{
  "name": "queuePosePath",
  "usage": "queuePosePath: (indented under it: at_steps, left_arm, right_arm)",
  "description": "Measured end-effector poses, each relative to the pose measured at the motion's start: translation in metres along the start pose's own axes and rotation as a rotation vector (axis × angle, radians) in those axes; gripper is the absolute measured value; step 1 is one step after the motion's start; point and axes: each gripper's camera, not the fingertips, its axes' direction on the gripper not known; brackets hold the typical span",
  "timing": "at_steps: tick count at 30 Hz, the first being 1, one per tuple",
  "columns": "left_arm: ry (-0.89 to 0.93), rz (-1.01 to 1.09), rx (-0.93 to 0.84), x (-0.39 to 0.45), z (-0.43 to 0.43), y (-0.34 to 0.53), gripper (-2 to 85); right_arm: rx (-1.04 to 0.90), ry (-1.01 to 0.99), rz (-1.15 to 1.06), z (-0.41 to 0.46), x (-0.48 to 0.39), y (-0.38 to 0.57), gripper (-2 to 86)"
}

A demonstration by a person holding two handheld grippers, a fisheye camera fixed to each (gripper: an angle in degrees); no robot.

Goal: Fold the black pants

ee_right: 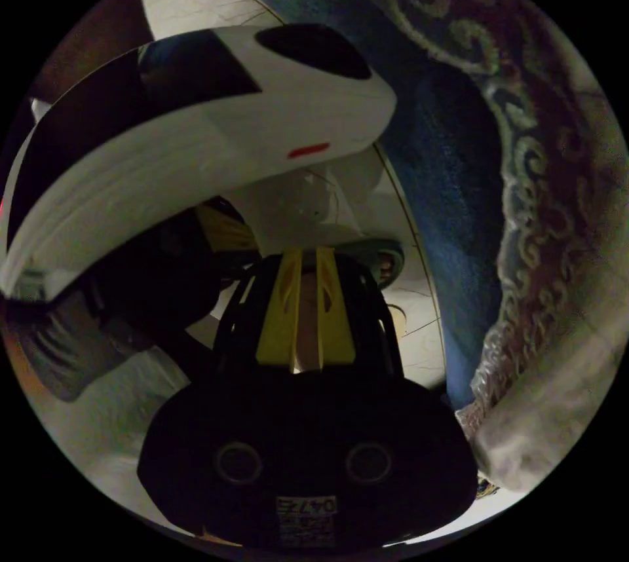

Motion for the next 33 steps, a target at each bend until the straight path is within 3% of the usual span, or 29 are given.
queuePosePath:
  at_steps: [4, 7, 12, 18, 22, 27, 33]
  left_arm:
    - [0.011, 0.086, 0.026, -0.023, 0.019, -0.013, -0.9]
    - [0.015, 0.266, 0.075, -0.022, 0.023, -0.01, -0.9]
    - [-0.021, 0.748, 0.31, -0.007, 0.005, 0.038, -0.9]
    - [-0.058, 1.013, 0.654, -0.055, -0.037, 0.09, -0.8]
    - [-0.093, 0.995, 0.874, -0.121, -0.125, 0.096, -0.8]
    - [-0.088, 0.718, 1.067, -0.273, -0.263, 0.041, -0.9]
    - [0.02, 0.498, 1.13, -0.422, -0.231, -0.076, -0.9]
  right_arm:
    - [0.087, 0.079, -0.039, -0.018, 0.009, 0.057, 0.3]
    - [0.157, 0.031, -0.057, -0.045, 0.02, 0.115, 0.0]
    - [0.316, -0.102, -0.054, -0.119, 0.061, 0.241, 0.0]
    - [0.875, -0.357, 0.173, -0.199, 0.203, 0.374, 1.0]
    - [0.945, -0.257, 0.305, -0.213, 0.277, 0.371, 2.5]
    - [0.846, -0.16, 0.377, -0.195, 0.337, 0.34, 3.5]
    - [0.761, -0.056, 0.409, -0.157, 0.373, 0.338, 2.1]
